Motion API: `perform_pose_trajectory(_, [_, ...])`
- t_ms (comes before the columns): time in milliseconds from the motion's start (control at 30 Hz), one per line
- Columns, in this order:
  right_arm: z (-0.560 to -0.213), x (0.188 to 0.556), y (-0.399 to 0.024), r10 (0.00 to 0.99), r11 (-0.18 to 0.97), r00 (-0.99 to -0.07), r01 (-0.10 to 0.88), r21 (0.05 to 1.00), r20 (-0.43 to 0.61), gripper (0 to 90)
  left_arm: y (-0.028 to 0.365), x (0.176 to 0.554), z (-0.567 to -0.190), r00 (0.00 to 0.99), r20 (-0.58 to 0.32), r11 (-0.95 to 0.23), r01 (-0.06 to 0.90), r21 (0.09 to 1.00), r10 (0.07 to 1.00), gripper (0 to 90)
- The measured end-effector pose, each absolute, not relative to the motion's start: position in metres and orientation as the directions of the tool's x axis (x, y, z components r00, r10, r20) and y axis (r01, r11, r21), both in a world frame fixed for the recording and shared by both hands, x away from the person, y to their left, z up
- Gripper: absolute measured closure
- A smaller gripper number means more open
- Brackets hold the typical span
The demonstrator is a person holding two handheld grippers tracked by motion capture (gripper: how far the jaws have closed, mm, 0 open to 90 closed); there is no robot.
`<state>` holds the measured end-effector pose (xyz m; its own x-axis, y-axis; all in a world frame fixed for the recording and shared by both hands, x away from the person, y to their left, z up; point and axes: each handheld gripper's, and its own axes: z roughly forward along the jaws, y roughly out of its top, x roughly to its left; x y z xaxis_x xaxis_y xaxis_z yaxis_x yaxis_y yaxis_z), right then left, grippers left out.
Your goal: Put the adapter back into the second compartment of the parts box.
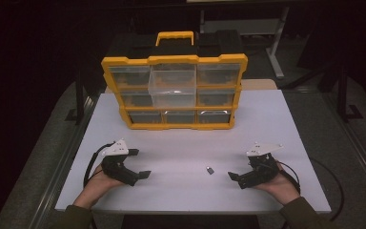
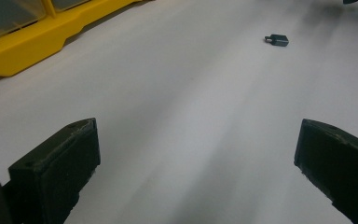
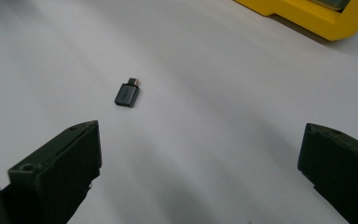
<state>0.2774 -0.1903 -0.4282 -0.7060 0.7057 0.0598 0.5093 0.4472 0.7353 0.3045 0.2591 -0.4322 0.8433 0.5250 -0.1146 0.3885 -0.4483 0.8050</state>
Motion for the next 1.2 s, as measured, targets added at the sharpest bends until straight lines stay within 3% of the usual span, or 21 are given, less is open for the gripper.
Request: perform_pose_trajectory(1200, [-0.423, 0.295, -0.16, 0.656, 0.487, -0.75, 0.503, 0.714, 0.081, 0.0, 0.26, 0.303, -0.434, 0.84, -0.125, -0.437, 0.395, 0.808, 0.529, 0.0])
